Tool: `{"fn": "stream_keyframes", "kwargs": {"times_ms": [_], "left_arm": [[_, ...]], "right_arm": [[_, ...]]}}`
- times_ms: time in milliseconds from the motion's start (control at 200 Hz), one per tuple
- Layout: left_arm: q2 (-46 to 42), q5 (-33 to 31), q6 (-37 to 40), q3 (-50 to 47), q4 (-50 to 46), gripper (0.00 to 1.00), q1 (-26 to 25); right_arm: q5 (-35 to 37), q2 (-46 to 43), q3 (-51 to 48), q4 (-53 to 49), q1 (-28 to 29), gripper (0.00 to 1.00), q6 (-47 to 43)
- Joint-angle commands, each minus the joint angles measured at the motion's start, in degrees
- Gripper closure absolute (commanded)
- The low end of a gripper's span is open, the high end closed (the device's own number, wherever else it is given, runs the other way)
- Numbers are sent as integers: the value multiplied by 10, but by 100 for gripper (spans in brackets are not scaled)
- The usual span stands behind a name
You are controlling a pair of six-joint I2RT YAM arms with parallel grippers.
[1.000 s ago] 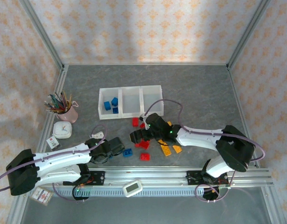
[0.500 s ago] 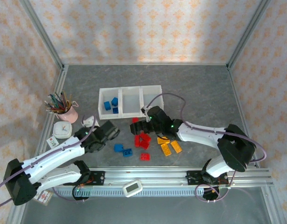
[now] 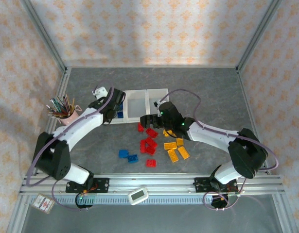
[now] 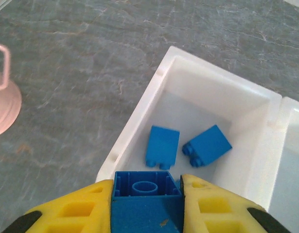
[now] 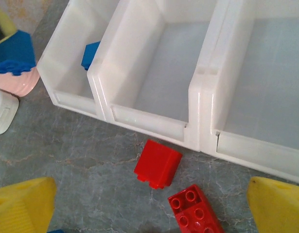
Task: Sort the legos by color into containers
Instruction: Place the lego in the container.
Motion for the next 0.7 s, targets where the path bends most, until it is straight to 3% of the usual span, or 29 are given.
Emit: {"fn": "stream_keyframes", "kwargs": {"times_ms": [0, 210, 365, 696], "left_arm": [[47, 1, 68, 41, 70, 65, 25], [131, 35, 97, 100, 89, 48, 47], [132, 60, 98, 112, 79, 45, 47], [-30, 115, 87, -28, 34, 42, 7]], "right_arm": [[26, -2, 18, 12, -3, 0, -7], [30, 13, 40, -7, -4, 0, -24], [34, 10, 42, -15, -4, 0, -36], [-23, 7, 21, -69, 5, 0, -56]]}}
